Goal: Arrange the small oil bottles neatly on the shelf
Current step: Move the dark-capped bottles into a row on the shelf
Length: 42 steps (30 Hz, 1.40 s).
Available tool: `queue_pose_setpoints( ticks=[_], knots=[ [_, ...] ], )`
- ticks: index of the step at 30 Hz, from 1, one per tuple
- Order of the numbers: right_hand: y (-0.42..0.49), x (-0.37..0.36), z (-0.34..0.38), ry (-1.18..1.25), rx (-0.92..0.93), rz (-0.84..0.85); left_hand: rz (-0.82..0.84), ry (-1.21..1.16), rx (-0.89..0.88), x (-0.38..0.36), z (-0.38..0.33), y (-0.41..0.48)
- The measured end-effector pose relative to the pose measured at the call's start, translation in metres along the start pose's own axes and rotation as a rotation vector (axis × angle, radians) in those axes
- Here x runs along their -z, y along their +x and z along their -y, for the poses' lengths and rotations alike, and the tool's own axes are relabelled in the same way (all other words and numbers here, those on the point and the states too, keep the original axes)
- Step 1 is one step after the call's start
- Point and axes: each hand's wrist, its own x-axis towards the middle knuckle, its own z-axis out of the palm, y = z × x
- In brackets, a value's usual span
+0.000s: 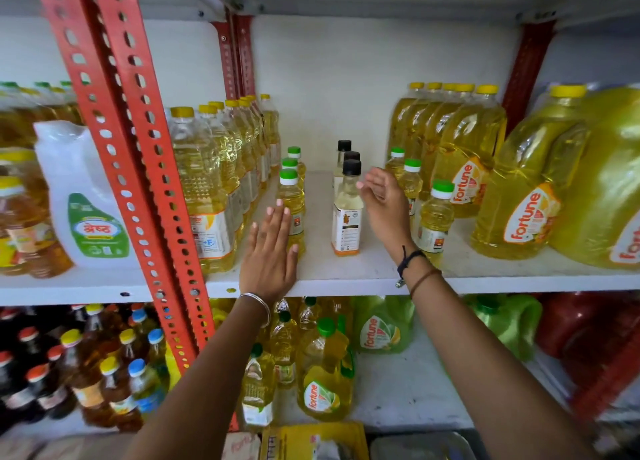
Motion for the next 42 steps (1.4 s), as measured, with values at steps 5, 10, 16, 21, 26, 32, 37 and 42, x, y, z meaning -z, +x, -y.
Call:
queue_pose_setpoints(
  ticks=[5,10,16,21,26,32,37,42],
  knots=[
    [0.021,-0.002,-0.008,0.04,-0.084,0.105,-0.006,0.005,-0.014,-0.001,-0.009,-0.002],
    [0.027,-0.012,-0.004,0.071,-0.099,0.072,-0.011,0.011,-0.013,-0.001,0.003,-0.001],
    [0.028,-0.011,-0.003,-0.053,-0.079,-0.043,-0.003,-0.004,-0.018,-0.002,0.002,-0.002],
    [0.027,-0.011,-0.003,-0.172,-0.053,-0.064,0.002,-0.014,-0.021,-0.002,0.002,-0.002],
    [0.024,-0.006,-0.003,-0.195,-0.098,0.059,-0.002,-0.018,-0.02,-0.003,0.002,-0.002],
    [0.023,0.0,0.001,-0.202,-0.076,0.092,-0.002,-0.015,-0.015,-0.003,0.001,-0.002],
    [0.017,0.009,0.006,-0.196,-0.071,0.131,0.005,-0.015,-0.01,-0.003,0.0,-0.002],
    [0.005,0.02,0.014,-0.203,-0.039,0.154,0.012,-0.005,-0.005,-0.003,0.001,-0.002]
  ],
)
